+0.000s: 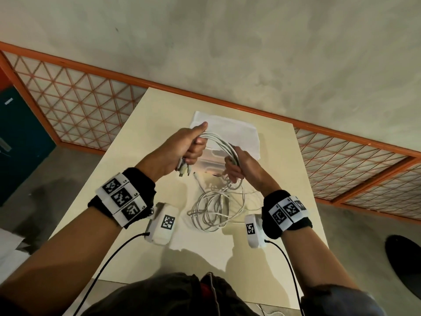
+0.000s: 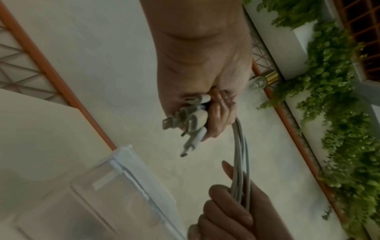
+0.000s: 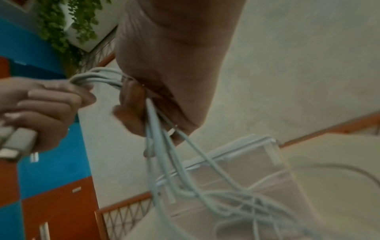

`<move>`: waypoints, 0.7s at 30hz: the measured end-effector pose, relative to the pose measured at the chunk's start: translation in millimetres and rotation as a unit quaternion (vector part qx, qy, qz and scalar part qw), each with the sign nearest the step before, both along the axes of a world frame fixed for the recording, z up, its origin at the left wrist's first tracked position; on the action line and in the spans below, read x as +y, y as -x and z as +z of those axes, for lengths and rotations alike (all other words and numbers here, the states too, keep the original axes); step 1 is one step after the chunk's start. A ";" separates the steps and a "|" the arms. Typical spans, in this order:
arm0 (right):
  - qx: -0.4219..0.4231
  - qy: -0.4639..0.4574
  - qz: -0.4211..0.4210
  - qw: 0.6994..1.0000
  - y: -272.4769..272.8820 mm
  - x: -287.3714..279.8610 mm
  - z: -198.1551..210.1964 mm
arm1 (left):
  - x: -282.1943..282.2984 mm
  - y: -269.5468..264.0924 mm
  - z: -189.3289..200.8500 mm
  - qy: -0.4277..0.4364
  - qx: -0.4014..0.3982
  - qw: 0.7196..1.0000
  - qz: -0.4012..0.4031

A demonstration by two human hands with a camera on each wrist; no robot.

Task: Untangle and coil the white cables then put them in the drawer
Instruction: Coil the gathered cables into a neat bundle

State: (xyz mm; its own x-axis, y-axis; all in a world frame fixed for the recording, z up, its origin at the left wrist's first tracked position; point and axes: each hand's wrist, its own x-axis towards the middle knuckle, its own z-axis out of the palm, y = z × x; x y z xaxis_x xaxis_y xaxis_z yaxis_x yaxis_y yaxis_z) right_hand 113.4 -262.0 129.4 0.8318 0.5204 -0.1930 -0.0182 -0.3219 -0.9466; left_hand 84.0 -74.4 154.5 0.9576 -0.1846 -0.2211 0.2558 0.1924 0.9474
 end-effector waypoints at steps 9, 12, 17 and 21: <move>-0.045 -0.022 -0.146 0.988 6.0 10.3 -17.5 | 2.7 -1.6 -16.6 0.066 0.011 0.997 0.039; -0.039 -0.051 -0.203 0.977 6.2 14.5 -11.8 | -2.9 1.7 -20.9 0.008 -0.018 0.999 0.046; -0.121 -0.025 -0.094 0.988 8.5 9.7 10.3 | 8.1 -1.8 -14.7 0.076 -0.002 0.995 0.062; -0.129 0.003 -0.050 0.990 5.4 3.5 10.0 | 10.8 -0.9 -7.4 0.136 0.003 0.989 0.054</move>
State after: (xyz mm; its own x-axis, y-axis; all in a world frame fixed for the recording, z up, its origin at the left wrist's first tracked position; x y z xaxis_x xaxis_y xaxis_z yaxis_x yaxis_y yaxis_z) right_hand 108.0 -258.5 139.4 0.9016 0.4316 0.0298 0.1913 -0.3360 -0.9222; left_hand 84.9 -63.5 147.1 0.9738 -0.1356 -0.1825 0.2253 0.4669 0.8551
